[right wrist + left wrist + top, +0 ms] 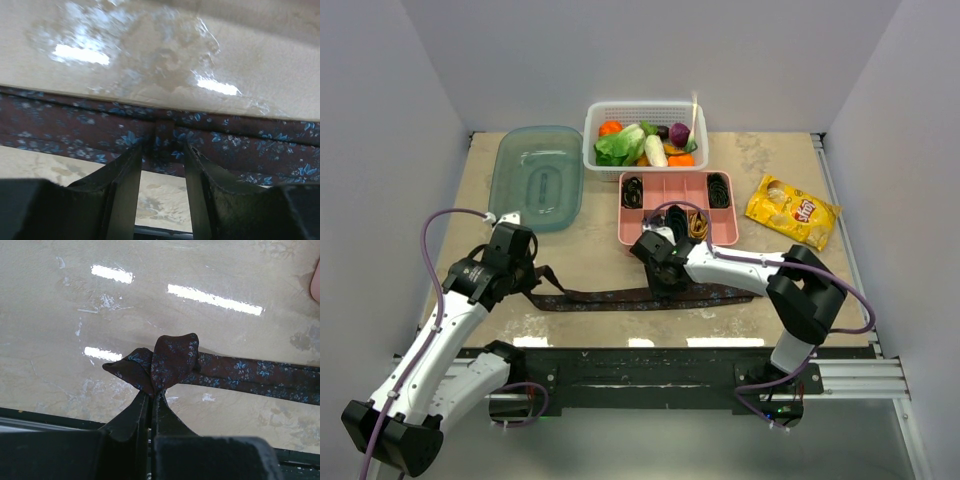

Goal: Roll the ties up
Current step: Flatten out the tie at the center of the board.

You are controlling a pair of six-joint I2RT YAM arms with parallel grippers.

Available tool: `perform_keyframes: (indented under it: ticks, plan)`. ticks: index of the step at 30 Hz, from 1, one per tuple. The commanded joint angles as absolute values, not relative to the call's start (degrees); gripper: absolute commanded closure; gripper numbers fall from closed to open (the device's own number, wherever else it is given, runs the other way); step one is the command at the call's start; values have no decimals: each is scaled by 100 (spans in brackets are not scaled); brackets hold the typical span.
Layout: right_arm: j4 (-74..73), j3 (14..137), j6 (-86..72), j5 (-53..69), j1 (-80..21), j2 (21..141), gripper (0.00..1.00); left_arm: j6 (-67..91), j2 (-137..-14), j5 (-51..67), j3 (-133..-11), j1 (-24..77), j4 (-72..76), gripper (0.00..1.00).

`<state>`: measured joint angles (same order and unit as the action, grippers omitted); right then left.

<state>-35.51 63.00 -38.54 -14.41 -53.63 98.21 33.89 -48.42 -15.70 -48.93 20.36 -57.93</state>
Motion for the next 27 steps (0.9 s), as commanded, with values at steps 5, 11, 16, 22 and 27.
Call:
perform_keyframes:
  ticks: [5, 11, 16, 22, 27]
  plan:
    - [-3542, 6082, -4025, -1512, -5370, 9958, 81, 3454, -4808, -1652, -4878, 2004, -5651, 100]
    - [-3656, 5977, -4157, -1740, -5370, 9976, 100, 3463, -4772, -1679, -4843, 2004, -5669, 100]
    - [-3937, 5871, -4289, -2109, -5335, 9914, 100, 3507, -4755, -1696, -4825, 2004, -5669, 100]
    - [-4069, 5695, -4342, -2276, -5142, 9668, 100, 3568, -4834, -1670, -4808, 2004, -5634, 100]
    - [-4131, 5616, -4289, -2329, -5019, 9580, 100, 3586, -4948, -1705, -4816, 2004, -5616, 100]
